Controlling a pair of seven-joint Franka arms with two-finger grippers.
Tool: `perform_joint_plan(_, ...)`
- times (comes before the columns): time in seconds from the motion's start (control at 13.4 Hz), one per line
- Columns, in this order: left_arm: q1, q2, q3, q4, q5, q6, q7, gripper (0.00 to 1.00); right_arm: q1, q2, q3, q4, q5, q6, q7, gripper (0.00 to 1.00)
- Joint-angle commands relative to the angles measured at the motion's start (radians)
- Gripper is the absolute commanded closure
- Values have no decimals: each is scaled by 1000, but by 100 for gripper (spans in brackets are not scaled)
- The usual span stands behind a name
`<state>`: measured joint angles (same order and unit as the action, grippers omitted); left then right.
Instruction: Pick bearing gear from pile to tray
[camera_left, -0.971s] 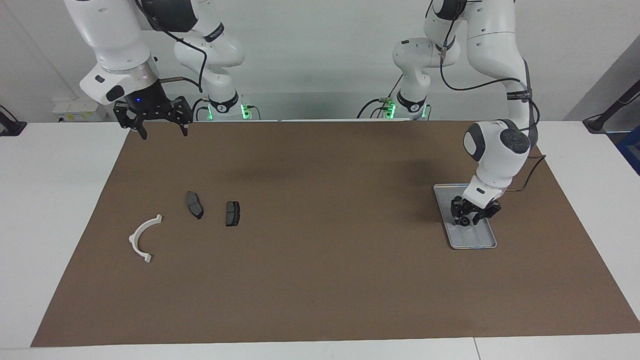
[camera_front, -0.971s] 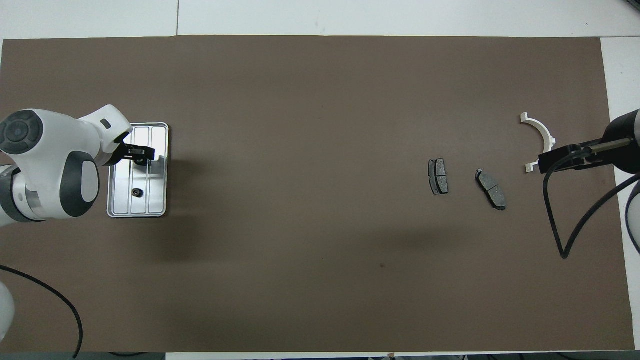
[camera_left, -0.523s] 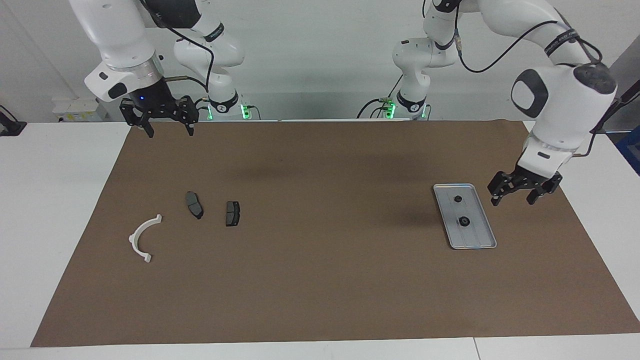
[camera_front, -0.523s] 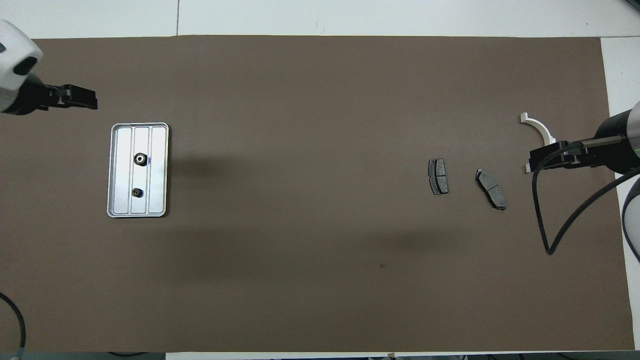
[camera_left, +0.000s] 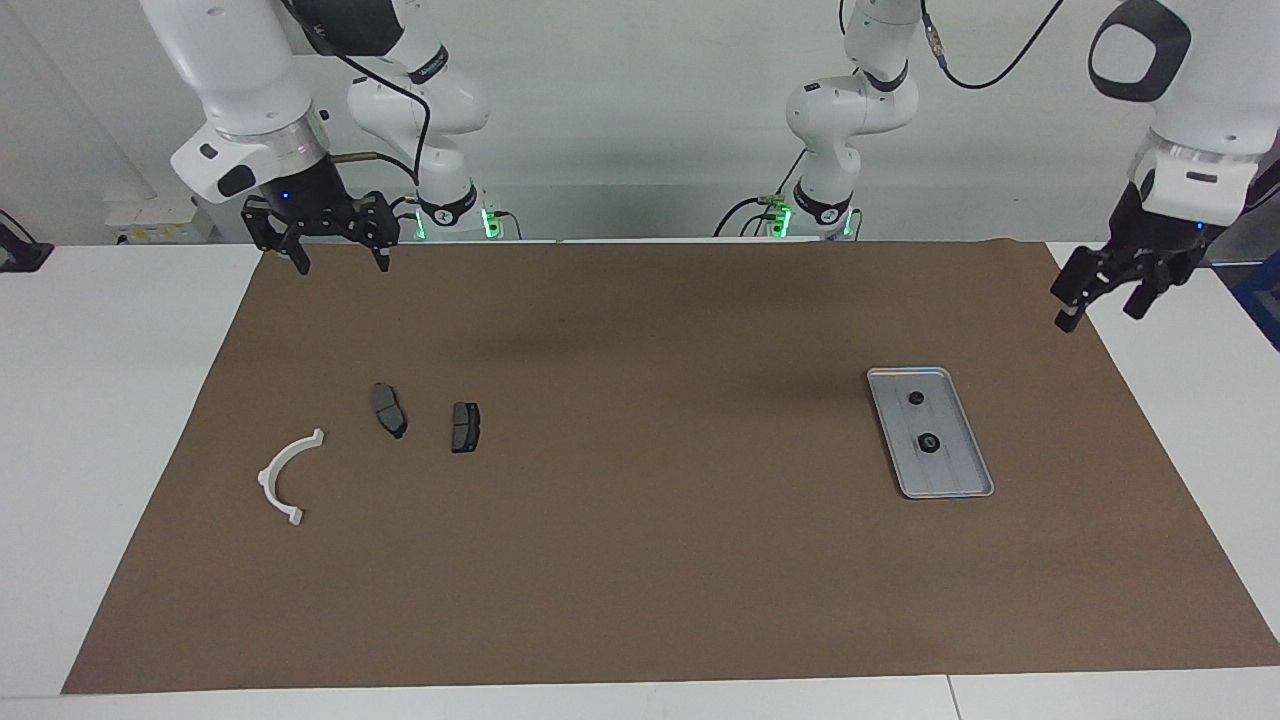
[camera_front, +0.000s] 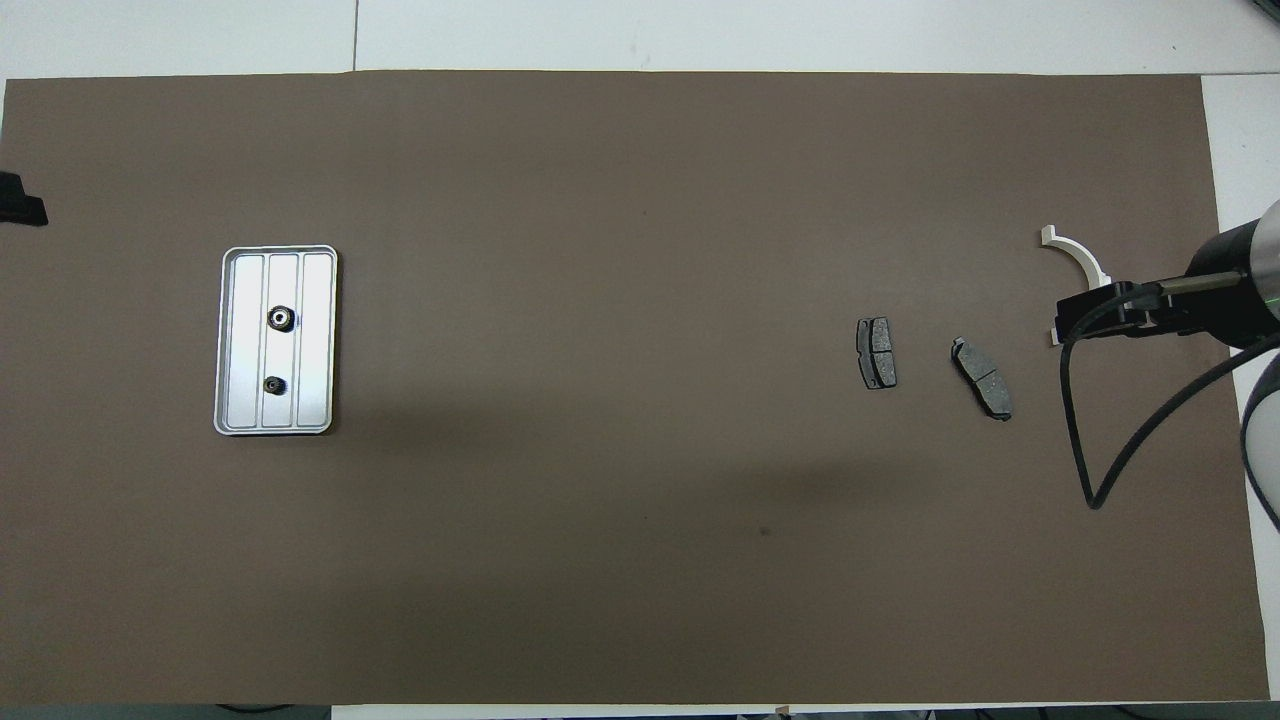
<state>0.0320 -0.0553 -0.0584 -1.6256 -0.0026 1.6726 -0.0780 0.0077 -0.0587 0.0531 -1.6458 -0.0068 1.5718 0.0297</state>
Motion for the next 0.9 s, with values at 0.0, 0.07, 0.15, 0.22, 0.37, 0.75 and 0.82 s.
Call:
perform_joint_plan(0.0, -148, -37, 113, -86, -4, 12, -11, 0, -2, -10, 4, 0, 19, 4, 15, 0)
perform_joint_plan(0.07, -153, -38, 115, -86, -2, -2, -6, 0, -2, -10, 4, 0, 19, 4, 16, 0)
perform_joint_plan(0.15, -150, -40, 114, -86, -4, -11, -6, 0, -2, -10, 4, 0, 19, 4, 16, 0)
perform_joint_plan(0.22, -150, -40, 114, -82, -2, -17, -6, 0, -2, -10, 4, 0, 19, 4, 15, 0)
perform_joint_plan(0.37, -159, -38, 117, -73, -2, -49, -5, 0, -2, -10, 4, 0, 19, 4, 16, 0)
perform_joint_plan(0.75, -159, -17, 118, 0, -4, -131, -6, 0, 11, -10, 4, -2, 21, 4, 15, 0)
perform_joint_plan(0.82, -158, -20, 117, 4, -1, -155, -6, 0, 9, -10, 4, -2, 21, 4, 15, 0)
